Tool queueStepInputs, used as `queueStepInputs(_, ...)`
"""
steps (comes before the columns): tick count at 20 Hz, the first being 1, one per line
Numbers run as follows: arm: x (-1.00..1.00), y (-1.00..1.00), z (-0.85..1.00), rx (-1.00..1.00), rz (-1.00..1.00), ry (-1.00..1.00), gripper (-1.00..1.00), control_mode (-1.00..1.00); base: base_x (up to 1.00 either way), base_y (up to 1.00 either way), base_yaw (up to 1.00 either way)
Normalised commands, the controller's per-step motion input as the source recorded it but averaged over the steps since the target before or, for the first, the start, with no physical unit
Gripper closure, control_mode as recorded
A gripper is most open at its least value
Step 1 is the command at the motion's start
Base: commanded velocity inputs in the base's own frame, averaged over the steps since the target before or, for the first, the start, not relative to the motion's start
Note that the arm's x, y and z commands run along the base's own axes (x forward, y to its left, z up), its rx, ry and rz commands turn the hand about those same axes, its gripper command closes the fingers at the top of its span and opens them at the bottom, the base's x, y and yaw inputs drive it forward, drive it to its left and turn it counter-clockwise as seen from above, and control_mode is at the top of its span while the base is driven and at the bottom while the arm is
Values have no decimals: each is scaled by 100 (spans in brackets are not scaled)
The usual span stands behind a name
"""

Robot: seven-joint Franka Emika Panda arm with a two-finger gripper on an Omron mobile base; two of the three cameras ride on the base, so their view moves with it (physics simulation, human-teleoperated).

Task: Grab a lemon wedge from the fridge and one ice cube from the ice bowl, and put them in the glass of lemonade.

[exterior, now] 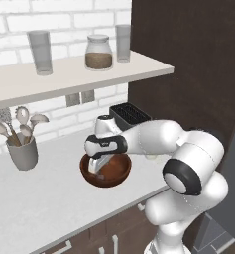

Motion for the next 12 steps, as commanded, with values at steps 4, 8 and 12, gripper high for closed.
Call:
queueStepInputs(4,-55,0,-13,0,7,1,-100,-100,0,0,0)
queueStepInputs(8,-2,1,-19,0,4,0,-100,-100,0,0,0)
queueStepInputs(12,34,0,0,0,0,0,-100,-100,0,0,0)
